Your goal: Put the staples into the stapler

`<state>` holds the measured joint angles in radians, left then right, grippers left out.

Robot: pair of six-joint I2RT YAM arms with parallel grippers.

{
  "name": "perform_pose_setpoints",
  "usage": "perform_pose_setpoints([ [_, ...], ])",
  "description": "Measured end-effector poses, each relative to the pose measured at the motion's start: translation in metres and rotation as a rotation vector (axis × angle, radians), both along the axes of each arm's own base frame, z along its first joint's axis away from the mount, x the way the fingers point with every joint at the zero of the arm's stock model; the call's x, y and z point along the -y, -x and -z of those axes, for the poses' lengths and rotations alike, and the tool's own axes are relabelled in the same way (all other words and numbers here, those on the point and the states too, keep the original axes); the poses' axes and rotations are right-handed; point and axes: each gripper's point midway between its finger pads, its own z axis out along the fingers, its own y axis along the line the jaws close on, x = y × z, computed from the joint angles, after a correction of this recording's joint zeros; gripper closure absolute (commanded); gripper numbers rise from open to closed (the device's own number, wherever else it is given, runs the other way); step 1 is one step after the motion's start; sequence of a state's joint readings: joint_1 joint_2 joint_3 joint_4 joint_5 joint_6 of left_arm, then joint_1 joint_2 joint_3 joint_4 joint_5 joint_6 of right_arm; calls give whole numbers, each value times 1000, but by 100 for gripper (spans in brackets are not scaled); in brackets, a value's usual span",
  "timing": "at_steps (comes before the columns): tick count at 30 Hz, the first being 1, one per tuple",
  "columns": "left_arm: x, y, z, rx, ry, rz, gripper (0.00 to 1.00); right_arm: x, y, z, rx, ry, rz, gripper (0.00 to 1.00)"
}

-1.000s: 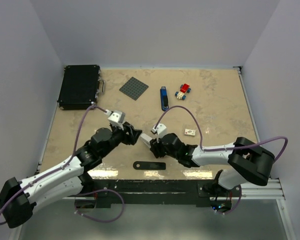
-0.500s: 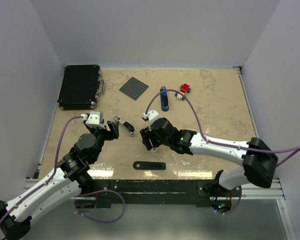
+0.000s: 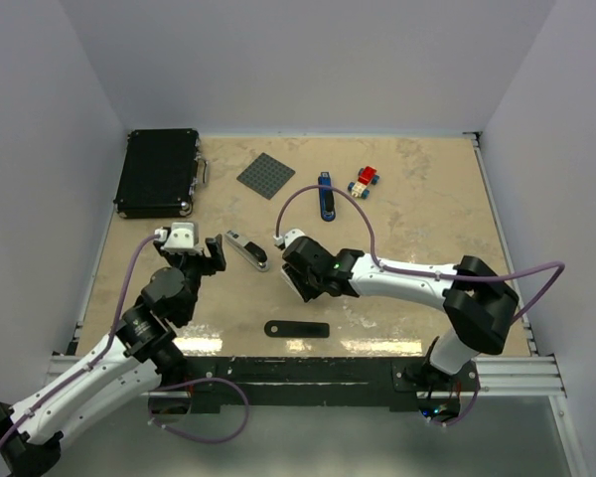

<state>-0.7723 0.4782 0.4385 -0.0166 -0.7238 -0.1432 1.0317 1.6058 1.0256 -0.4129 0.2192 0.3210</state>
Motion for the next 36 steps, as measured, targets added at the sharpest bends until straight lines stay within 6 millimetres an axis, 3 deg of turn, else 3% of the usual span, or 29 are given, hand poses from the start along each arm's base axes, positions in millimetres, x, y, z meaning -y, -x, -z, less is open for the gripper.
perform_pose_setpoints([
  [1,0,-1,1,-5,-8,-1,26,0,0,0,-2,4,-1,81],
  [4,1,-1,4,-12,-19,-2,26,0,0,0,-1,5,-4,90],
  [15,1,-1,3,-11,-17,-2,25,-6,-3,18,10,-22,-5,96],
  [18,1,-1,3,-11,-17,-2,25,-9,-4,17,19,-38,-3,87],
  [21,0,-2,3,-11,-16,-4,25,-11,-6,15,20,-42,0,73],
  [24,-1,-2,3,-11,-9,-12,22,-13,-9,8,17,-23,5,45],
  [27,-3,-2,3,-10,11,-24,17,-23,-24,-11,44,-25,22,28],
  [30,-4,-2,3,-11,39,-41,14,-34,-46,-35,79,-67,45,18],
  [32,-4,-2,3,-16,60,-48,13,-37,-62,-52,105,-102,67,17],
  [36,-5,-11,6,-54,104,-68,1,-25,-91,-76,141,-150,126,11],
])
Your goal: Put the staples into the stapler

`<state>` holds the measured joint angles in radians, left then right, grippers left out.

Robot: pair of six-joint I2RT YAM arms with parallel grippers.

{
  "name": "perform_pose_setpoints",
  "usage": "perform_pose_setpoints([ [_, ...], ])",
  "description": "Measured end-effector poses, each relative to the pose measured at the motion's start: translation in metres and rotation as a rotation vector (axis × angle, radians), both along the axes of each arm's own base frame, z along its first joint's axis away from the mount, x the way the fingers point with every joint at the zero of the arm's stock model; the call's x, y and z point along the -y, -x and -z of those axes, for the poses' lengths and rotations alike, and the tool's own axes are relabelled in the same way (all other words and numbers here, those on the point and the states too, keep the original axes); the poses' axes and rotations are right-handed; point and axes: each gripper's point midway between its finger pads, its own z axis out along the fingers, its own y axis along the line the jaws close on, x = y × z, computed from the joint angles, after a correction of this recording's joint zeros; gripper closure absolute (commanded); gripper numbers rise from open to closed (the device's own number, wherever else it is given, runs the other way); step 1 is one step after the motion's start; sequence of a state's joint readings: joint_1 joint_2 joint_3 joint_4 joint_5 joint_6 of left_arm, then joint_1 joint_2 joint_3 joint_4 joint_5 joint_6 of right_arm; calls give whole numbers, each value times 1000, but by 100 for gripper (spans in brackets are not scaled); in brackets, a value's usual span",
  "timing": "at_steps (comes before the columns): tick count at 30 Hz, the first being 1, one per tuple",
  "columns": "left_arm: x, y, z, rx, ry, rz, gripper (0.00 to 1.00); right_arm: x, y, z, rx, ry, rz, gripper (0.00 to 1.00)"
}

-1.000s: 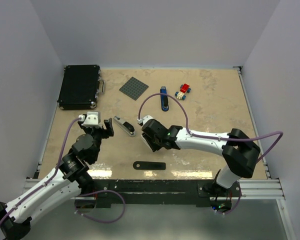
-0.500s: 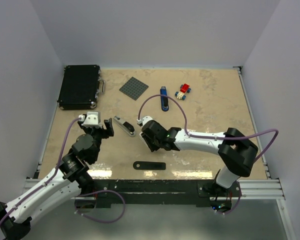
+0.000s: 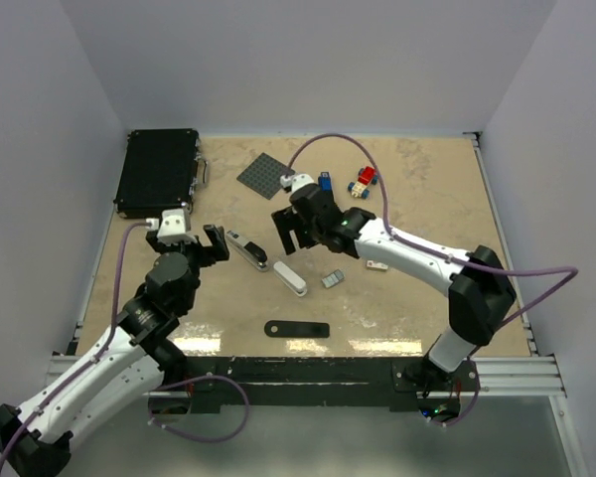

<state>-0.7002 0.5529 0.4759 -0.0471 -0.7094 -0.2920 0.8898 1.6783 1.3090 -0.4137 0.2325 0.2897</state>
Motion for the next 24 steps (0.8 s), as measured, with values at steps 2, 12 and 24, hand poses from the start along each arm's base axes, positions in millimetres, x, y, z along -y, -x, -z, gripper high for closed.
perform_pose_setpoints([
  [2,-6,-8,1,-28,31,-18,0,20,-17,-13,17,-23,57,10],
  [12,-66,-14,-48,-48,183,-173,0,236,-62,-130,305,-220,633,2],
  [24,-136,75,-230,377,179,-395,0,322,33,-287,814,-403,821,2],
])
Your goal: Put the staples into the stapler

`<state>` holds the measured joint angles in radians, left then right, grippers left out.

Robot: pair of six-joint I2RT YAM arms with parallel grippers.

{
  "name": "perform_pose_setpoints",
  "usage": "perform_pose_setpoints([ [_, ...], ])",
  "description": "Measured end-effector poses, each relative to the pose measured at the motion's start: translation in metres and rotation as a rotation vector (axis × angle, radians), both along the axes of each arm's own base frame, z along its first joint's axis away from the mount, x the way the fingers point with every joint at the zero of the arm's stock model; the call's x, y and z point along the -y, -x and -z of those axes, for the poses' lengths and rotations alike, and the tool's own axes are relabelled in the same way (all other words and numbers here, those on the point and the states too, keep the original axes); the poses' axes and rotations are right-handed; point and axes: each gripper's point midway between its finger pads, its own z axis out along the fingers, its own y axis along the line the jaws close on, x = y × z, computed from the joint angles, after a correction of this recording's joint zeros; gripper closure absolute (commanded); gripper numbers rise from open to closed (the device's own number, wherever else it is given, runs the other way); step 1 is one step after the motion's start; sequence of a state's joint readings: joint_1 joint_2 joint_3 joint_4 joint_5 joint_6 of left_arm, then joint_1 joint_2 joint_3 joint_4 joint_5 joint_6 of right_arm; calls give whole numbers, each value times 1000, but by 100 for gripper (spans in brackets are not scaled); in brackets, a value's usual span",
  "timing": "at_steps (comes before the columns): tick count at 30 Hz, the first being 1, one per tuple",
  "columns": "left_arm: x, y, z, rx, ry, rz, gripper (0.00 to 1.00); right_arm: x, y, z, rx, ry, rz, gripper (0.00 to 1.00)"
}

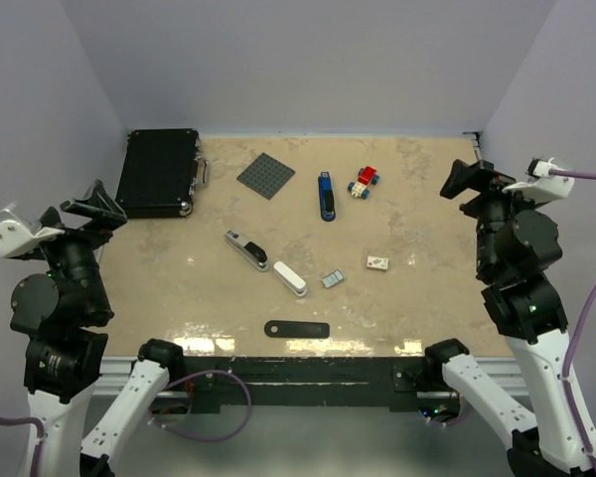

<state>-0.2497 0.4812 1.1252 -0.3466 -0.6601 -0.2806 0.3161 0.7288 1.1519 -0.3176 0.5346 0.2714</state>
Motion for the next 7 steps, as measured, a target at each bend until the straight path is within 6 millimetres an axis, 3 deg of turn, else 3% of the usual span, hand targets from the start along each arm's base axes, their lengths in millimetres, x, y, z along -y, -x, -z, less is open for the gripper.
perform_pose_setpoints([
  [7,-8,1,3,-29,-32,-50,0,8,7,-11,40,20,28,2],
])
